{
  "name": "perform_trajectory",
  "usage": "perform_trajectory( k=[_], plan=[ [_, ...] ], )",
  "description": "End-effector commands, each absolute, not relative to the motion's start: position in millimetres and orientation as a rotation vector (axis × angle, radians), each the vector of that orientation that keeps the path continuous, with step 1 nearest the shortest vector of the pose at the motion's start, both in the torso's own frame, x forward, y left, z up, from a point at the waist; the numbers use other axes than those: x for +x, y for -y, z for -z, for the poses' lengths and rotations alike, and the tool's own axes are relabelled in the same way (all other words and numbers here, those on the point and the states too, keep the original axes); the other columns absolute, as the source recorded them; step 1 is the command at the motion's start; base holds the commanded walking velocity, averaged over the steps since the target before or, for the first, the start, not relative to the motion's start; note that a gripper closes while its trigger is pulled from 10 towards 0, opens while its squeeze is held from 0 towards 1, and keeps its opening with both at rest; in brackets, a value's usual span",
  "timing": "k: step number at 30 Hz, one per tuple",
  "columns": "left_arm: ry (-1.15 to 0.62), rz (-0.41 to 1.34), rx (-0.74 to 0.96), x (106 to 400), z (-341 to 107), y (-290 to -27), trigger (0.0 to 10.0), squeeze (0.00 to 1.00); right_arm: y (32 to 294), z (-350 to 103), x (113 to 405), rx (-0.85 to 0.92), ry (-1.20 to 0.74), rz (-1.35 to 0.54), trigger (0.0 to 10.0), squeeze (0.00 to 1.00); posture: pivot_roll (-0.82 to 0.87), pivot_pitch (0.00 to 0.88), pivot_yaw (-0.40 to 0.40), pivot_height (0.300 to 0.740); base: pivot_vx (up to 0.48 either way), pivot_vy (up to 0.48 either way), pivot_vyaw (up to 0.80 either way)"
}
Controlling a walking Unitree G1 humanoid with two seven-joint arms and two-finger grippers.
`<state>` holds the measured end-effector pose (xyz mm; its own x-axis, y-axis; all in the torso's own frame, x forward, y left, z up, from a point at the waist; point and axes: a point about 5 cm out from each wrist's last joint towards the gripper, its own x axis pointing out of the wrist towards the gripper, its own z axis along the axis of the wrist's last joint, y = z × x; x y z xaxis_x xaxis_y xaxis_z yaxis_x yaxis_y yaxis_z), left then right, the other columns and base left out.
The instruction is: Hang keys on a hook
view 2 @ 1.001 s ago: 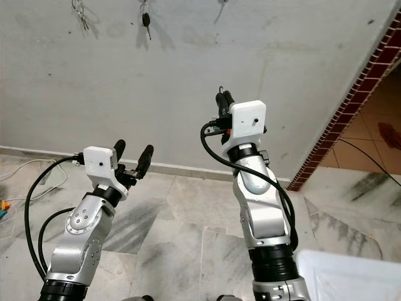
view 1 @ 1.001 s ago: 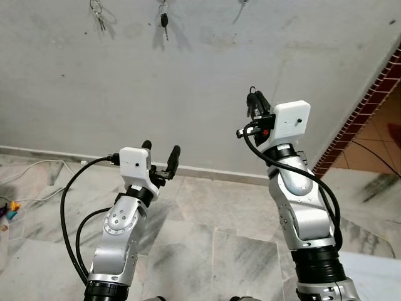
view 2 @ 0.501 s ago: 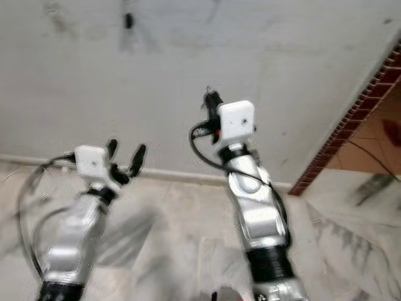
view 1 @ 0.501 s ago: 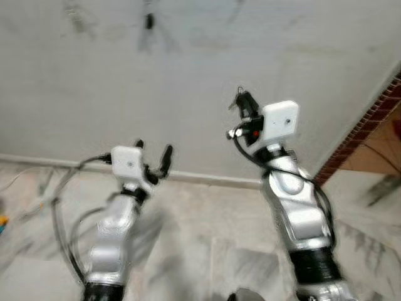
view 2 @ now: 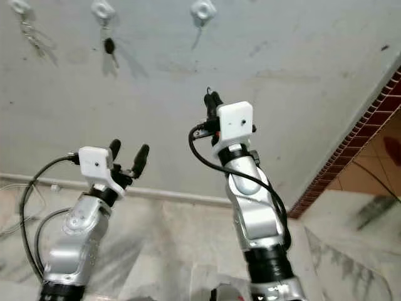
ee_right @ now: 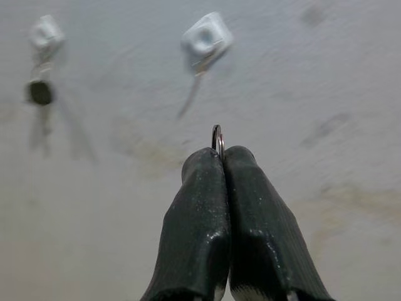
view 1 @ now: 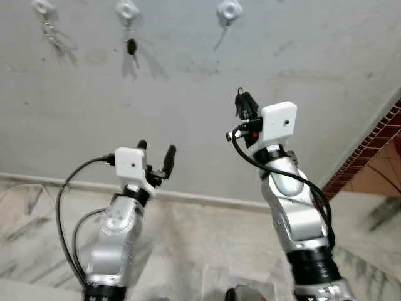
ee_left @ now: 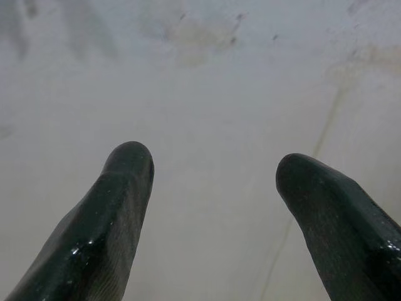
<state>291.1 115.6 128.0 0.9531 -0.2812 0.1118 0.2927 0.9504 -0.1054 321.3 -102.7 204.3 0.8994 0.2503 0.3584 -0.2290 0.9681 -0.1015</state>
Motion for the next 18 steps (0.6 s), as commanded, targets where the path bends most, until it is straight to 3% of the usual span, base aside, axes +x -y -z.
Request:
perform_trajectory(
  k=[1, 12, 18],
  plan=[
    [0.091, 0.263, -0.108, 290.2, -127.0, -125.6, 10.0, 0.00, 94.0, -209.4, 319.4, -0.050, 0.402, -0.279, 10.0, 0.00, -0.02, 0.153, 0.033, 0.740, 0.311, 0.360, 0.00],
    [0.093, 0.261, -0.104, 290.6, -127.2, -127.0, 10.0, 0.00, 92.9, -208.7, 319.3, -0.056, 0.405, -0.279, 10.0, 0.00, -0.02, 0.153, 0.036, 0.740, 0.290, 0.380, 0.00],
    [0.083, 0.273, -0.108, 288.3, -124.7, -123.6, 10.0, 0.00, 94.2, -209.0, 319.5, -0.055, 0.409, -0.268, 10.0, 0.00, -0.02, 0.155, 0.039, 0.740, 0.000, 0.000, 0.00]
  ],
)
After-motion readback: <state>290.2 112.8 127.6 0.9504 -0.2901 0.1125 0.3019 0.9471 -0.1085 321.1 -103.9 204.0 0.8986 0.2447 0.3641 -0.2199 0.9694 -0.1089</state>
